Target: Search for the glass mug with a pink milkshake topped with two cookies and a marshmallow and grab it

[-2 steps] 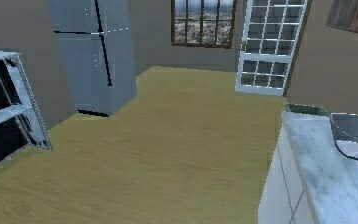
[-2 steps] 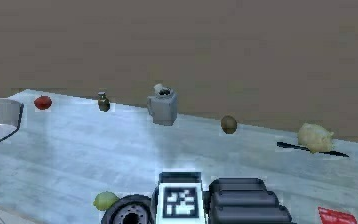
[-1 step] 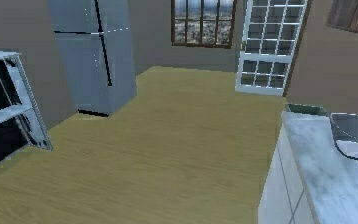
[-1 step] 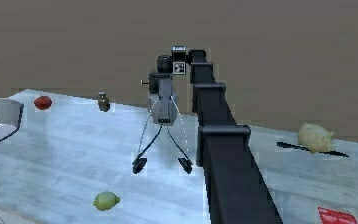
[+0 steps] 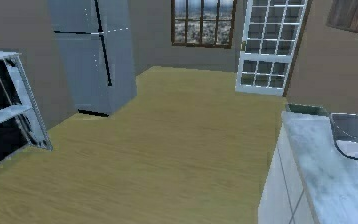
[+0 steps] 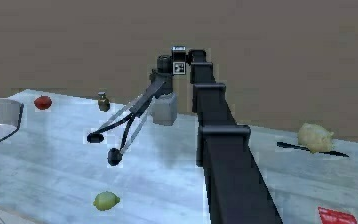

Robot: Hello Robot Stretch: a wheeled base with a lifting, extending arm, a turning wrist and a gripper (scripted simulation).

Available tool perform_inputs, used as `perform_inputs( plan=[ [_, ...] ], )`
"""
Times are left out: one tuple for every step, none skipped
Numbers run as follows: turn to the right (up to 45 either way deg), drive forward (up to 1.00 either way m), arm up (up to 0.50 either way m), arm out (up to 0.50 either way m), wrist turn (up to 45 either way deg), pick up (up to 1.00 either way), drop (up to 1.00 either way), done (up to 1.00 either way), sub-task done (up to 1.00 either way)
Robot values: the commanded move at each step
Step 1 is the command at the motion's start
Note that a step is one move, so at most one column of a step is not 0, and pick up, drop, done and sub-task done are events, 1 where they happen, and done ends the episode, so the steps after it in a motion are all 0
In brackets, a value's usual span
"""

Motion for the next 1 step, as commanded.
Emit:
perform_inputs(
  plan=[
    [0.0, 0.0, 0.0, 0.0, 45.0, 0.0, 0.0, 0.0, 0.0]
  ],
)
